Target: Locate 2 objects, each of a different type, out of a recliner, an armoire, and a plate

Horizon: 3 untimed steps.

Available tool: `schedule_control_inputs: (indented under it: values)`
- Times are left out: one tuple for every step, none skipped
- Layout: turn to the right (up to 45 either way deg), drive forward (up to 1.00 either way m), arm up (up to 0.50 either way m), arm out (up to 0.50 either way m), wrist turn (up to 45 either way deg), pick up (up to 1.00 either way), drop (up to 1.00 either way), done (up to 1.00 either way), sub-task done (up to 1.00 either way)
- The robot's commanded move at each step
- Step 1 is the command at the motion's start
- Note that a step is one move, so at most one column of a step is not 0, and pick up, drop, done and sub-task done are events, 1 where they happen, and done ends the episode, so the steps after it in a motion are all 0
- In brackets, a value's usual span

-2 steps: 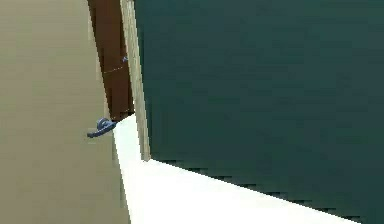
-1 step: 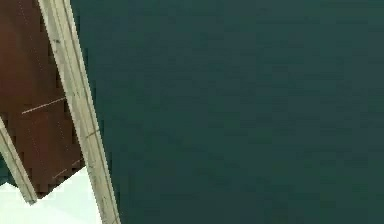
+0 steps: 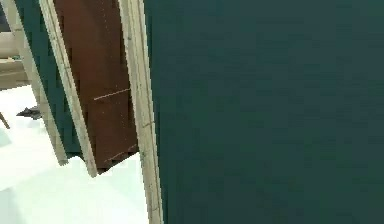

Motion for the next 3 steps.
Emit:
schedule_control_inputs:
  values:
    - [0.0,0.40,0.00,0.00,0.0,0.00,0.00,0.00,0.00]
    - [-45.0,0.00,0.00,0.00,0.0,0.00,0.00,0.00,0.00]
    - [-6.0,0.00,0.00,0.00,0.0,0.00,0.00,0.00,0.00]
